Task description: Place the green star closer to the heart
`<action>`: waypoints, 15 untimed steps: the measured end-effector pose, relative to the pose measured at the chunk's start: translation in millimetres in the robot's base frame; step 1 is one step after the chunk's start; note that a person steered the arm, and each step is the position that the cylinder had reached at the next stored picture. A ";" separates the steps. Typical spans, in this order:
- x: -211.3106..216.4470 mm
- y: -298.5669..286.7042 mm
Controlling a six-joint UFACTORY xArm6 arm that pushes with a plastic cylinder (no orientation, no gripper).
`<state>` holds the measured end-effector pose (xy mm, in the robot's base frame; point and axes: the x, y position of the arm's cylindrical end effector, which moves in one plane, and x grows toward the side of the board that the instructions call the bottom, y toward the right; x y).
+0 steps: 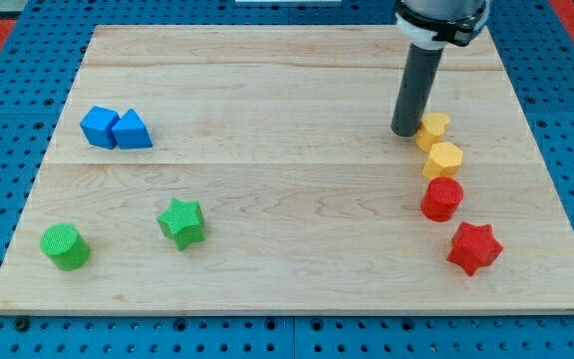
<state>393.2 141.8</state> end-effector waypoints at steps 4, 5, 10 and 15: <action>136.9 -114.8; 173.9 -148.7; 125.4 -282.4; 1.5 -158.9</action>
<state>394.7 -17.1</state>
